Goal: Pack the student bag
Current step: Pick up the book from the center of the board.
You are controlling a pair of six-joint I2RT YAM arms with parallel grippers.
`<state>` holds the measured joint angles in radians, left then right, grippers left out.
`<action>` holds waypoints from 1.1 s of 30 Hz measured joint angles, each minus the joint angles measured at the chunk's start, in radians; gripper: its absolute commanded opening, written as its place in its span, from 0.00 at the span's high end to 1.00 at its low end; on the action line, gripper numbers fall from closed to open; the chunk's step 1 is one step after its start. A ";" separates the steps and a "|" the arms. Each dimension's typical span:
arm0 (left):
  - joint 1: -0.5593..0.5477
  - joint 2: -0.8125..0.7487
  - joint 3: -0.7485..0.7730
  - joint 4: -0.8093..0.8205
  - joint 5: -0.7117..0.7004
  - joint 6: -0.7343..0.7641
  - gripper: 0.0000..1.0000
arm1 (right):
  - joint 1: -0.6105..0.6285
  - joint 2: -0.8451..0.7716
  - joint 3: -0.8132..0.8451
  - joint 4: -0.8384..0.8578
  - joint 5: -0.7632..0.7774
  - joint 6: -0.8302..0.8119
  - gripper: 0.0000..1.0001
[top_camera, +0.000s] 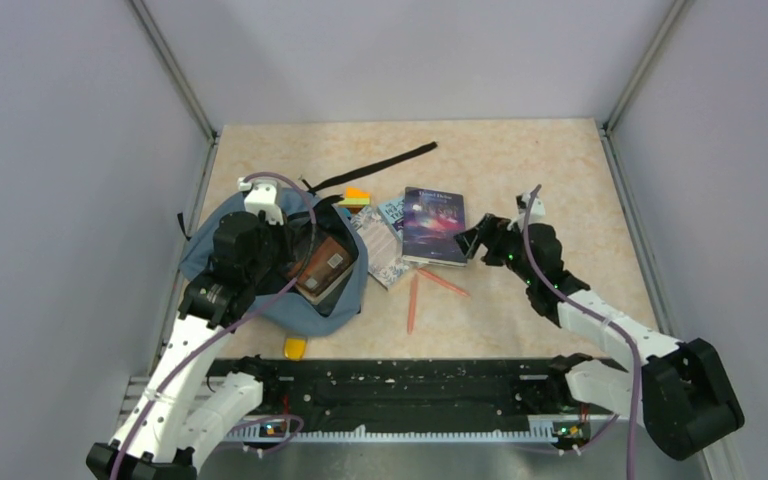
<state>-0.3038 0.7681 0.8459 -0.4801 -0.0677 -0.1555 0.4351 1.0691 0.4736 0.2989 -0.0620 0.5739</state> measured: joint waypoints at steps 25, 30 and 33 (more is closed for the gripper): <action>0.000 0.000 0.000 0.000 0.003 0.000 1.00 | -0.031 0.332 -0.223 0.467 -0.058 0.434 0.30; 0.000 0.000 0.000 0.000 0.003 0.000 1.00 | -0.032 0.385 -0.223 0.528 -0.084 0.467 0.33; 0.000 0.000 0.000 0.000 0.003 0.000 1.00 | -0.031 0.401 -0.217 0.547 -0.093 0.476 0.34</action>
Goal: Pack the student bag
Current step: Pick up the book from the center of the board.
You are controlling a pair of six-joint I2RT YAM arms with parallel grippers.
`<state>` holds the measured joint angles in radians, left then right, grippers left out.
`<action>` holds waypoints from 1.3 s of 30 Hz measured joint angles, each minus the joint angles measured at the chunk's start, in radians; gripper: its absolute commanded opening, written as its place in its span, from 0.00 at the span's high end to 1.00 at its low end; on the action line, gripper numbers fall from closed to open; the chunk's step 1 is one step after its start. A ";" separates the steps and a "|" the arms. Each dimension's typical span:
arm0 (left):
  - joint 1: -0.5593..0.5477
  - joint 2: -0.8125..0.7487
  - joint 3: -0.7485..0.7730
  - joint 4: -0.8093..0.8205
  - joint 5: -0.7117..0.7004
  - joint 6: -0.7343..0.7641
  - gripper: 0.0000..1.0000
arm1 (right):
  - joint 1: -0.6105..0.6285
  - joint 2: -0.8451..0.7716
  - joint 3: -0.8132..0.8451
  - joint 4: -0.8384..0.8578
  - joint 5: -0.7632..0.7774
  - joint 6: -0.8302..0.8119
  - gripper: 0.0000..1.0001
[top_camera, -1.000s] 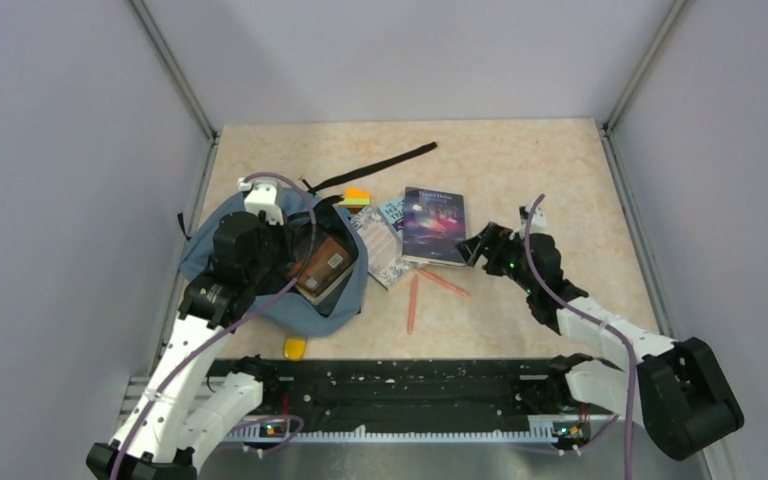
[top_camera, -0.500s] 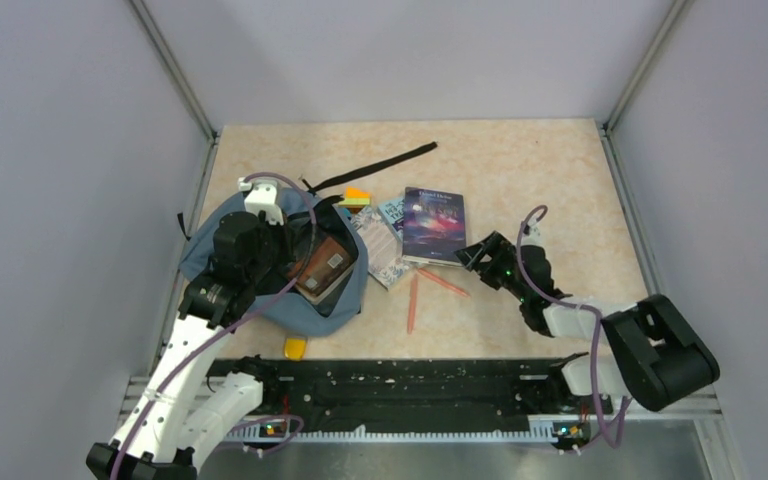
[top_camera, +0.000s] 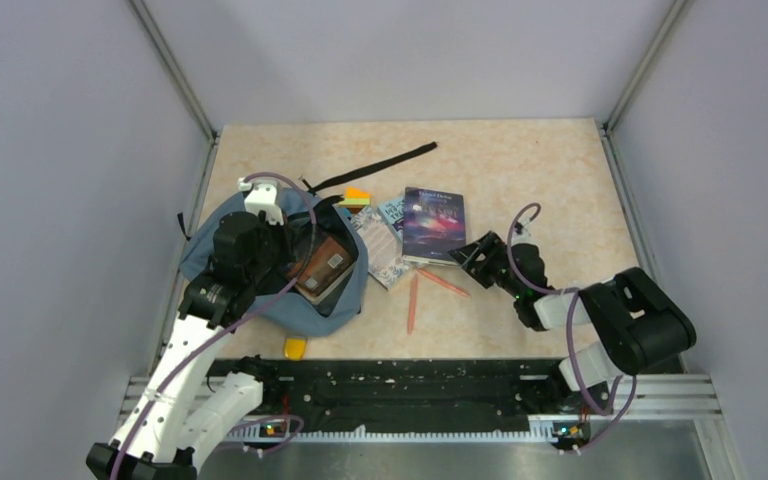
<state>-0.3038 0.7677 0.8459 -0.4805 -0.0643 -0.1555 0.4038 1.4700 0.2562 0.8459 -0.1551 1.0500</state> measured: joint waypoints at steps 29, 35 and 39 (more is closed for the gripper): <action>0.000 0.000 0.000 0.000 0.000 0.000 1.00 | -0.001 -0.401 0.162 -0.399 0.144 -0.353 1.00; 0.000 0.000 0.000 -0.001 0.000 0.000 1.00 | -0.001 -0.517 0.214 -0.591 0.234 -0.578 1.00; 0.000 0.000 0.000 -0.001 0.000 0.000 1.00 | -0.001 -0.562 0.235 -0.700 0.335 -0.688 1.00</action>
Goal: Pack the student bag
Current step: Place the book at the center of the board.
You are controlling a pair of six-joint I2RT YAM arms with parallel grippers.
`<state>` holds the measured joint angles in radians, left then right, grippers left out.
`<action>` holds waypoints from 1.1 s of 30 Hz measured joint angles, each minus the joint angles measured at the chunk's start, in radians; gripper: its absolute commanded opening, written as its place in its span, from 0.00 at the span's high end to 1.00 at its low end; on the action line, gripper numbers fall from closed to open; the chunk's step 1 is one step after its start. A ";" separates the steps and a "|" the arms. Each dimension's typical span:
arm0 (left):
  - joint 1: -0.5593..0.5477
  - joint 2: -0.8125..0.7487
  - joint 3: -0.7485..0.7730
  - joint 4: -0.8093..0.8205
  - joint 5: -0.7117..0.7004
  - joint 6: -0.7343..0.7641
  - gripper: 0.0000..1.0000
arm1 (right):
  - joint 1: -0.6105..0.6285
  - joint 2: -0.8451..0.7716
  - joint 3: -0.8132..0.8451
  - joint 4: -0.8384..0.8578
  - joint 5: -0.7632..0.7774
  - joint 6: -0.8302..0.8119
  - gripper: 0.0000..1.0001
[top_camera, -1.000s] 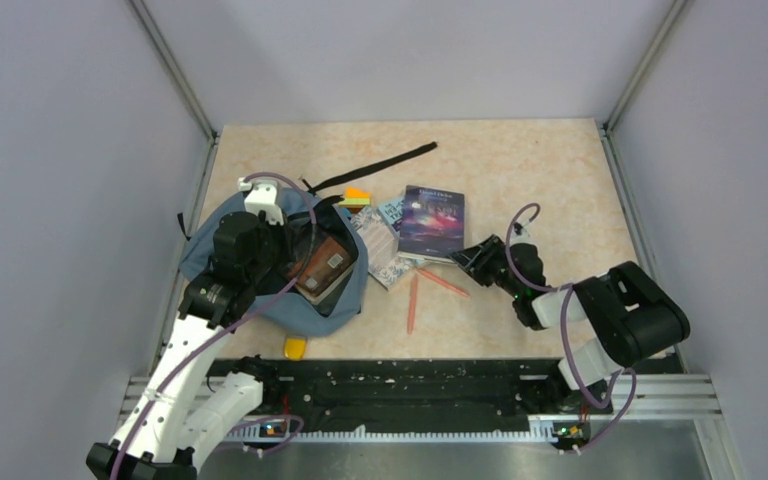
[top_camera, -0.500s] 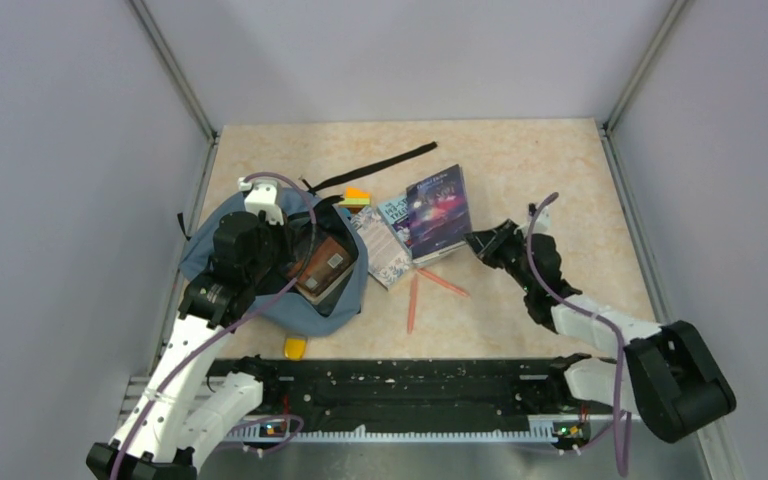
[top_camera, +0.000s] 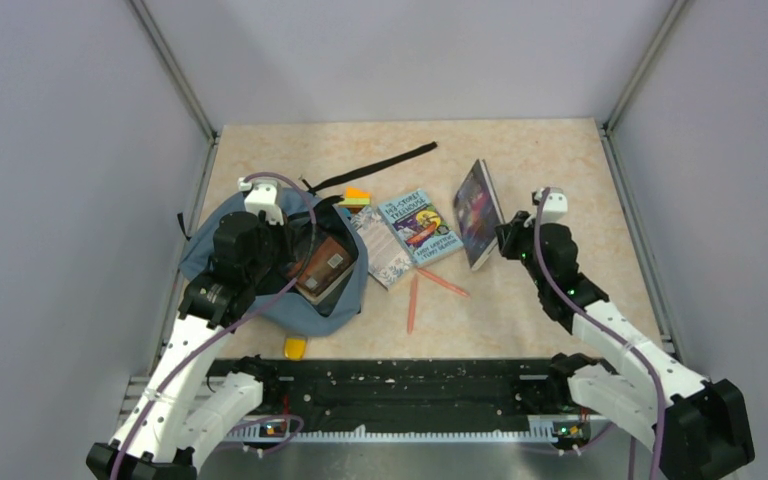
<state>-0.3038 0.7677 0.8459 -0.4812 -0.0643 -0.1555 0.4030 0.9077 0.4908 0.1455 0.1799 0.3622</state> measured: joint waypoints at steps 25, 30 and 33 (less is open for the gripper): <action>0.000 0.000 0.000 0.000 0.004 0.000 1.00 | 0.055 0.030 0.001 -0.053 0.102 -0.153 0.86; 0.000 0.000 0.000 0.000 0.005 0.000 1.00 | 0.055 0.071 0.014 -0.019 0.094 -0.155 0.82; 0.000 0.000 0.000 0.000 0.005 0.000 1.00 | 0.058 0.101 0.032 -0.011 0.086 -0.161 0.78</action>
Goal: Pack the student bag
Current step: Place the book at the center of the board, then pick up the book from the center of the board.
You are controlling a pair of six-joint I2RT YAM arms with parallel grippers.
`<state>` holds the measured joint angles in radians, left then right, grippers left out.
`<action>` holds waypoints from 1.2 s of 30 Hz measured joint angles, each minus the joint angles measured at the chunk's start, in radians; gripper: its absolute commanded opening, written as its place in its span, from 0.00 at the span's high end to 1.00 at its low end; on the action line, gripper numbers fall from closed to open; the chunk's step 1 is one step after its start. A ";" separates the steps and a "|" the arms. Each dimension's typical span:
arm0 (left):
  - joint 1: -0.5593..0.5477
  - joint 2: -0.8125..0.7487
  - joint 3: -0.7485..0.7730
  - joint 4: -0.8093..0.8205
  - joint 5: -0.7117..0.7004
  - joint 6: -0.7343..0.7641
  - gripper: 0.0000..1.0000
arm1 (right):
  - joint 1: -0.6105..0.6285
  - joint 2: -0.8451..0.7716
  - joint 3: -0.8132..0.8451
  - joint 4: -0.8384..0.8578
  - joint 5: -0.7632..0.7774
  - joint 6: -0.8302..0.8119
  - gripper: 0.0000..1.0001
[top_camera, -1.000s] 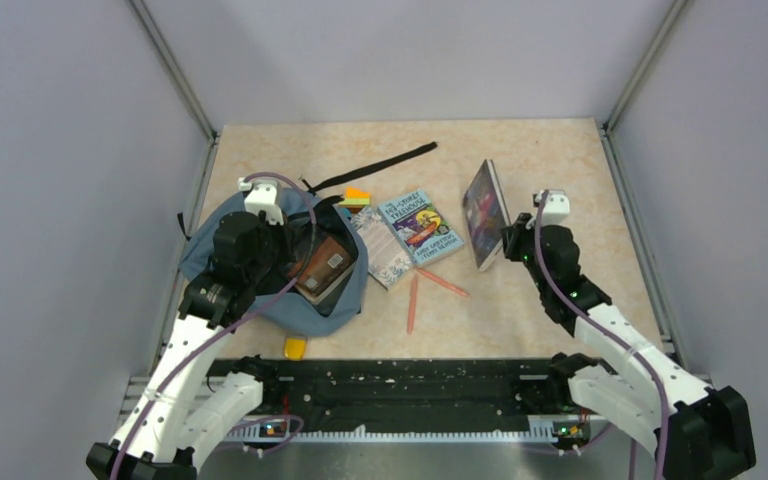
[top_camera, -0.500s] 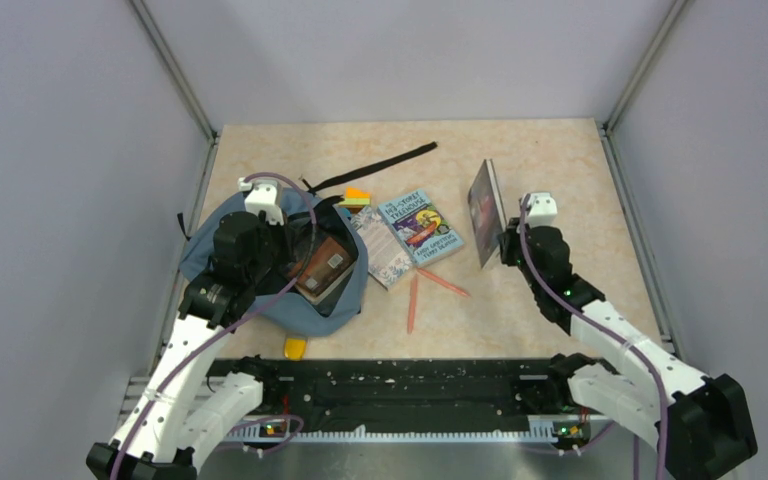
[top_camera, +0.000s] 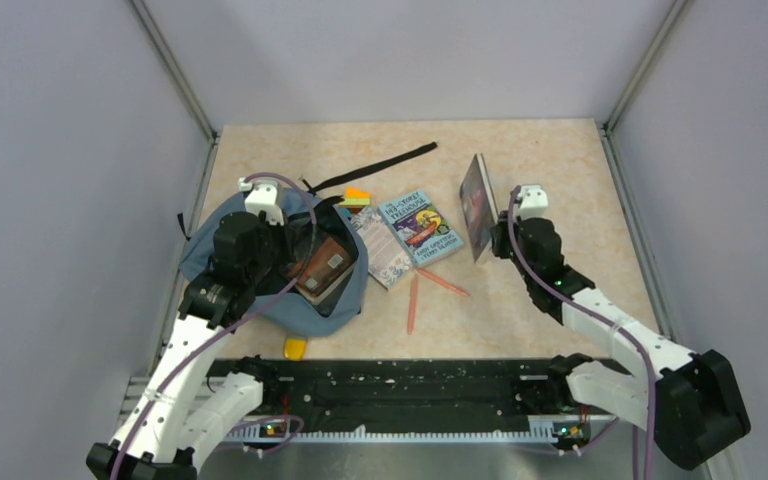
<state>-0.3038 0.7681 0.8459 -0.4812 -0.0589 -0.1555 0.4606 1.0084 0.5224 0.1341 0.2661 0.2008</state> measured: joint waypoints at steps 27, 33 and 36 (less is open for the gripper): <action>0.000 0.000 0.000 -0.002 0.009 0.000 1.00 | 0.004 0.375 0.163 0.104 -0.026 -0.095 1.00; 0.000 0.000 0.000 -0.003 0.010 0.000 1.00 | 0.004 0.253 0.153 -0.008 -0.055 -0.082 1.00; 0.000 0.000 0.000 -0.003 0.010 0.000 1.00 | 0.004 0.109 0.133 -0.062 -0.096 -0.058 1.00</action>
<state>-0.3038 0.7685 0.8459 -0.4847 -0.0494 -0.1555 0.4648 1.1172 0.6552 0.0719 0.1699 0.1425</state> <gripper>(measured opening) 0.045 0.220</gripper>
